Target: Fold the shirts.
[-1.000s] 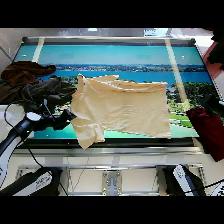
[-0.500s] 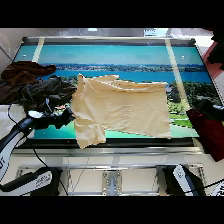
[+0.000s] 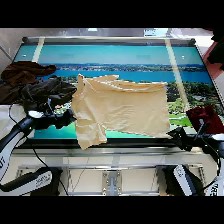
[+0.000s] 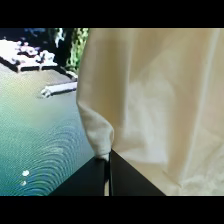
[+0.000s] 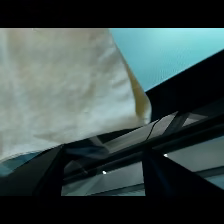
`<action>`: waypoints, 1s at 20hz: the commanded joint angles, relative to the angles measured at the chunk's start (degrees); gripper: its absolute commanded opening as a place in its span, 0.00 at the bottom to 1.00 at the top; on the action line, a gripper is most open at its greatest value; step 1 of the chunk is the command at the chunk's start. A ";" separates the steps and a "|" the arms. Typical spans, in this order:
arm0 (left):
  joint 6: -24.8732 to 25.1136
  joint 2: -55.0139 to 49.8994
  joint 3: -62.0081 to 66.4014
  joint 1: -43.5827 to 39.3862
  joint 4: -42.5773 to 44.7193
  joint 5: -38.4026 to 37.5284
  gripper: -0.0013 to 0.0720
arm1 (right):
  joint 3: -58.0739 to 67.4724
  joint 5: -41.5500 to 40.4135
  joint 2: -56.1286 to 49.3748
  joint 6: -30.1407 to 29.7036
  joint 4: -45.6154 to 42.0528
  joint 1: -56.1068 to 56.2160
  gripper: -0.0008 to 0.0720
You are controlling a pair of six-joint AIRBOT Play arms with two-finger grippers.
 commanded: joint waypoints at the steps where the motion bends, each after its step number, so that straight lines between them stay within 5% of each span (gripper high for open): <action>1: 0.59 -0.02 0.04 0.02 -0.09 -0.13 0.03 | -3.10 -2.14 0.04 4.24 -0.22 -1.14 0.75; 7: 2.08 -0.02 0.04 0.02 -1.05 -0.04 0.03 | -4.76 -13.27 0.00 8.66 9.53 -1.11 0.74; 13: 3.34 -0.02 0.04 0.02 -2.05 -0.17 0.04 | -8.63 -13.75 -1.33 6.58 11.28 -1.14 0.73; 14: 3.34 -0.02 0.04 0.02 -2.05 -0.22 0.03 | -8.63 -14.40 -1.33 5.84 12.13 -1.14 0.59; 16: 3.34 -0.02 0.04 0.02 -2.05 -0.24 0.03 | -8.61 -14.80 -1.29 0.33 17.22 -1.14 0.06; 20: 3.61 0.48 3.39 0.04 -2.05 -1.18 0.03 | -5.20 -10.01 -0.33 -8.85 32.96 -1.14 0.05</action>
